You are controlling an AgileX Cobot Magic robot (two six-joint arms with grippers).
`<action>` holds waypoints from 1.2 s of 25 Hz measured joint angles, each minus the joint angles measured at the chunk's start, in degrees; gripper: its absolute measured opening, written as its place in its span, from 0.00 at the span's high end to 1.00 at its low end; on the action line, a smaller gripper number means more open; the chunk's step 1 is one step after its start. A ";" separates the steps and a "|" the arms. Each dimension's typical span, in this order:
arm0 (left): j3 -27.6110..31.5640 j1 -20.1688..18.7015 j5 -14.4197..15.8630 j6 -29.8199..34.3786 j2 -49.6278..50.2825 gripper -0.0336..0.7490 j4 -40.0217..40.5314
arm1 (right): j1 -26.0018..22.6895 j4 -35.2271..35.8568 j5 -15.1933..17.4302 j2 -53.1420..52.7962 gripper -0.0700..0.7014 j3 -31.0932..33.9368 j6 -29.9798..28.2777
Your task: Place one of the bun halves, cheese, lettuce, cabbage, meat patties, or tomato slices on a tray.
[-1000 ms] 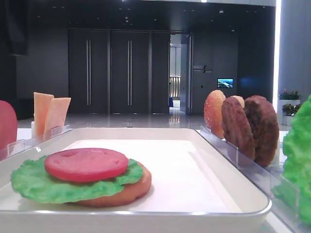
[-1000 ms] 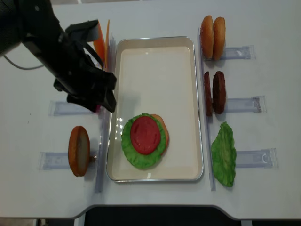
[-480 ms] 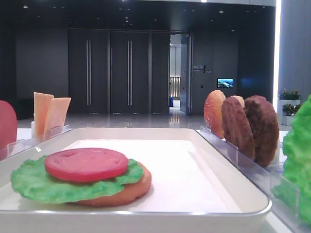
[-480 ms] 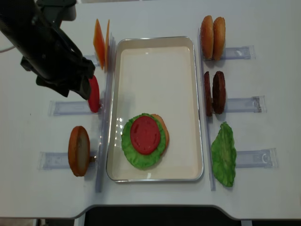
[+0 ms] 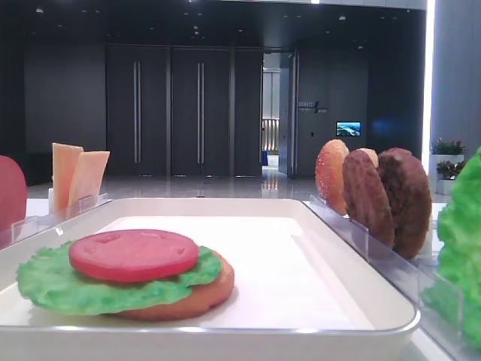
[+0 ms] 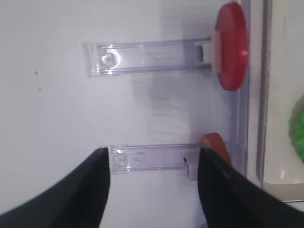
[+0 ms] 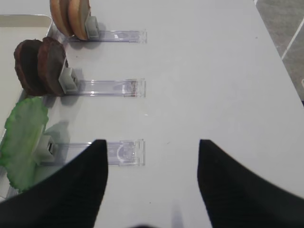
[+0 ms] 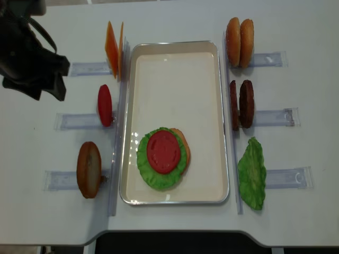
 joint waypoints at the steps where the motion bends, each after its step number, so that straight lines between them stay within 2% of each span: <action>1: 0.00 1.06 0.00 0.29 -0.08 0.38 -0.05 | 0.00 0.00 0.00 0.00 0.39 0.00 0.00; 4: 0.00 3.54 0.00 1.25 -0.26 0.38 -0.04 | 0.00 0.00 0.00 0.00 0.39 0.00 0.00; 9: 0.00 4.37 0.00 1.90 -2.41 0.38 -0.38 | 0.00 0.00 0.00 0.00 0.39 0.00 0.00; 16: 4.46 4.37 0.39 2.20 -16.15 0.38 -0.50 | 0.00 0.00 0.00 0.00 0.39 0.00 0.00; 23: 13.32 4.37 1.23 2.27 -36.25 0.38 -2.75 | 0.00 0.00 0.00 0.00 0.39 0.00 0.00; 30: 24.82 4.37 1.66 3.76 -54.28 0.38 -3.32 | 0.00 0.00 0.00 0.00 0.39 0.00 0.00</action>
